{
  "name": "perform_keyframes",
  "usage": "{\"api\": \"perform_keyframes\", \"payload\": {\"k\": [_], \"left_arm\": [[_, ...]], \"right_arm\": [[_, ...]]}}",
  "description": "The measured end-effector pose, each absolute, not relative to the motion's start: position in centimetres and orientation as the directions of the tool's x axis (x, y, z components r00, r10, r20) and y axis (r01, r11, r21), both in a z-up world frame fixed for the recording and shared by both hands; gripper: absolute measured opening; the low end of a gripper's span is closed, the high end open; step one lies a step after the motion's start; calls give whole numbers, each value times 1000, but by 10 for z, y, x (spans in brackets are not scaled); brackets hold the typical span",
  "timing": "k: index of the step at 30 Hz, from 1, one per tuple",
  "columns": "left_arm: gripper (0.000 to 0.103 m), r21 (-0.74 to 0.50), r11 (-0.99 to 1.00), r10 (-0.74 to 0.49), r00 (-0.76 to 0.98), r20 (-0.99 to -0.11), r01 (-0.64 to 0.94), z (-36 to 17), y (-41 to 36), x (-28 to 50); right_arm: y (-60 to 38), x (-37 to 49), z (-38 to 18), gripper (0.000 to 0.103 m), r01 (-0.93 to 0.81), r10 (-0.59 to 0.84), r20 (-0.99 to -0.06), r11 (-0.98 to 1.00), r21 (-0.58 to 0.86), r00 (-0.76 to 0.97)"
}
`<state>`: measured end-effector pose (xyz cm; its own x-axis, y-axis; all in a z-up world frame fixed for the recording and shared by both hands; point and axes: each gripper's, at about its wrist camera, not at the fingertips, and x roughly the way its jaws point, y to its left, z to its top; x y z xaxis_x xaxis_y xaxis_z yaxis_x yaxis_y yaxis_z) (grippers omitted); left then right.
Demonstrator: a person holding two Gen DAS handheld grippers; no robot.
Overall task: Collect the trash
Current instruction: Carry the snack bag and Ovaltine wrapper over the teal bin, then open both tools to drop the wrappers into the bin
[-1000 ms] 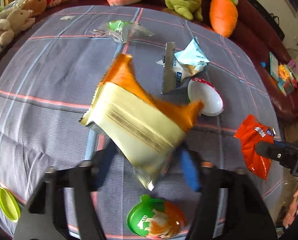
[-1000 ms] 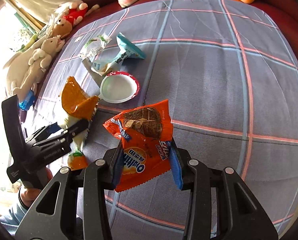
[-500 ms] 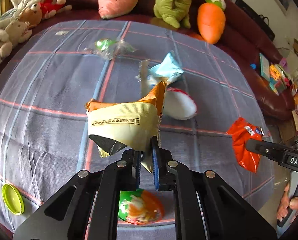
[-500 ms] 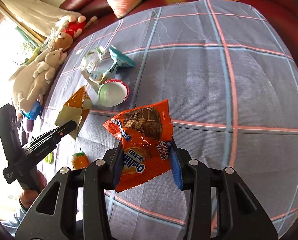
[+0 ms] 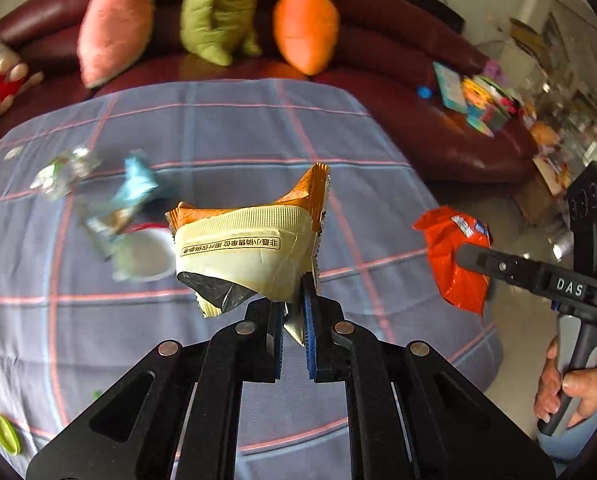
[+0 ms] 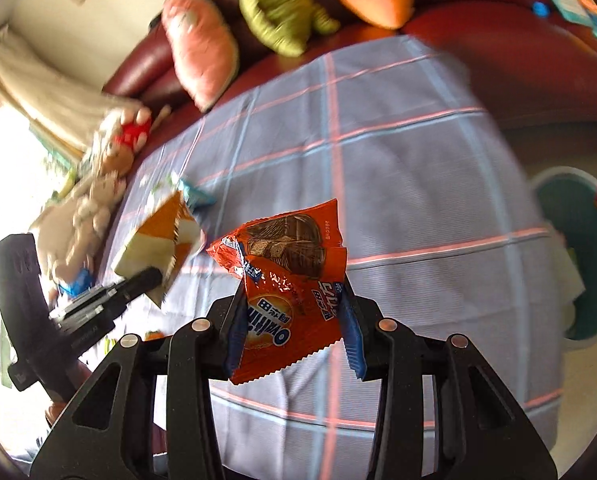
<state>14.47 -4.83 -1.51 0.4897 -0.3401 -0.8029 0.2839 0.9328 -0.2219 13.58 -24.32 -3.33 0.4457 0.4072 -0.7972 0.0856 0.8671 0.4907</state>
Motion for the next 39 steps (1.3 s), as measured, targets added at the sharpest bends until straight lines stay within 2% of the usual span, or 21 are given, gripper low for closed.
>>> {"api": "perform_keyframes", "payload": {"k": [11,20,30,39], "left_arm": [[9,-247,829,-454,346,-821,503,-25,-207,166],[9,-226,736,-477,252,-842,639,-39,-319,170],[9,-249,683,-481,166,-861,687,-67,-386,176],[9,-286,652,-486,97,-869,702,-92,-414,182]], "right_arm": [[-396,78,-11,38,292,244,-764,821,490,597],[-478,37,-21,38,427,149,-766,757,495,625],[-514,34,-37,39,490,121,-787,723,487,604],[-531,37,-42,39,529,96,-805,707,469,585]]}}
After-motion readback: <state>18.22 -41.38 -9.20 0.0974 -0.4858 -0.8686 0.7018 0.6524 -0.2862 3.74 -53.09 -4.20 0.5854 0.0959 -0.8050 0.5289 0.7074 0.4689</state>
